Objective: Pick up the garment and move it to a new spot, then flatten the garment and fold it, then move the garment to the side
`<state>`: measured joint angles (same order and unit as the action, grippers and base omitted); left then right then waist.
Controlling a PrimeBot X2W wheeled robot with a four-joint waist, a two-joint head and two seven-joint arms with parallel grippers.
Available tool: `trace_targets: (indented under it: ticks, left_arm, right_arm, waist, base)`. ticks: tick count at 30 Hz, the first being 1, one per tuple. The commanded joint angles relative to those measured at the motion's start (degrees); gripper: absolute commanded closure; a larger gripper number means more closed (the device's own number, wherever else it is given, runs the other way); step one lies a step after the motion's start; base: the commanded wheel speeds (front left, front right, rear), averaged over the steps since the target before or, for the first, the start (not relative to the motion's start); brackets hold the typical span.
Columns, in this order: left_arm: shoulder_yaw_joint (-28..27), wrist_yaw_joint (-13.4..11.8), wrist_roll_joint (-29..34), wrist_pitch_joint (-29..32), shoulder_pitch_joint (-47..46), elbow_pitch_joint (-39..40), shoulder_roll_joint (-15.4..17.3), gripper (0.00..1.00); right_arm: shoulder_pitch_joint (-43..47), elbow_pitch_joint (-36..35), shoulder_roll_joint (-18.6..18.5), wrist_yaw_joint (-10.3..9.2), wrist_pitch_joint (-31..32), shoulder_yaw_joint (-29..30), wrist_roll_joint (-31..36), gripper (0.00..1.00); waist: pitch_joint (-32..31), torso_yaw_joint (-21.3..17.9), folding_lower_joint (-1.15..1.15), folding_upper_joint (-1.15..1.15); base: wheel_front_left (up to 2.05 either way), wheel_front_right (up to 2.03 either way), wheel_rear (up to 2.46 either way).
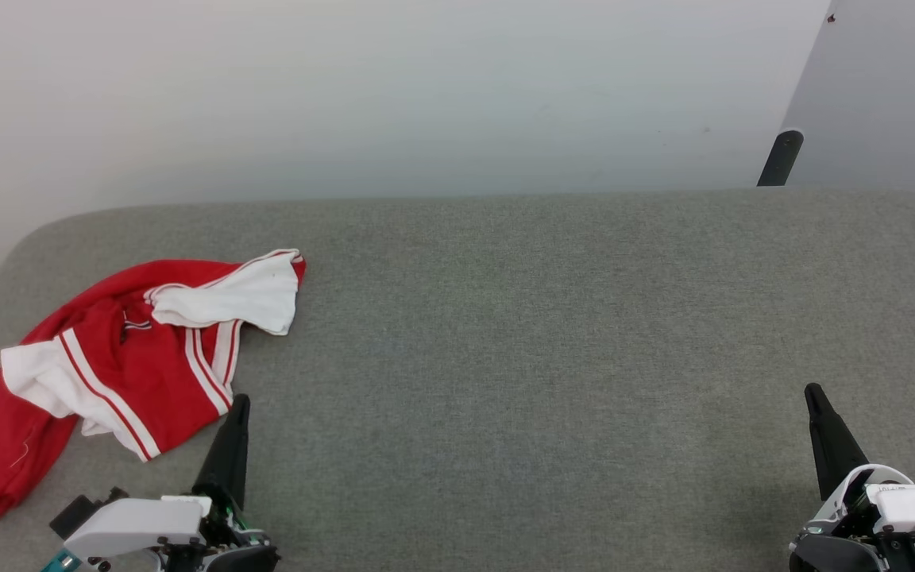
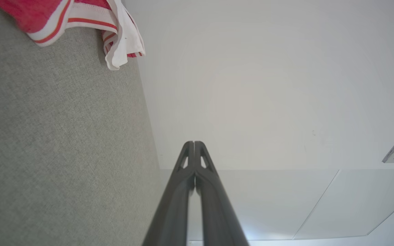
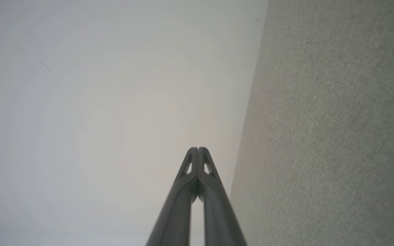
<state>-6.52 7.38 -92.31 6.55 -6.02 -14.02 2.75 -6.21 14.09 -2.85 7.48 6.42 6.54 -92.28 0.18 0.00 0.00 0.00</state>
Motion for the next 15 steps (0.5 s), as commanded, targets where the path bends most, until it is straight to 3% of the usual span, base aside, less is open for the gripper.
trace_targets:
  ticks: [1,15]
  left_arm:
    - [-0.1,0.3,-0.2,0.1,-0.5,0.0,0.1,1.00]
    - [-0.1,0.3,-0.2,0.1,-0.5,0.0,0.1,1.00]
  right_arm:
    - [-0.1,0.0,0.1,0.03,0.2,0.0,-0.3,1.00]
    - [-0.1,0.0,0.1,0.03,0.2,0.0,-0.3,1.00]
  waist:
    - [0.0,0.0,0.00,0.00]
    - [0.0,0.0,0.00,0.00]
  base:
    - [0.00,0.00,0.00]
    - [0.00,0.00,0.00]
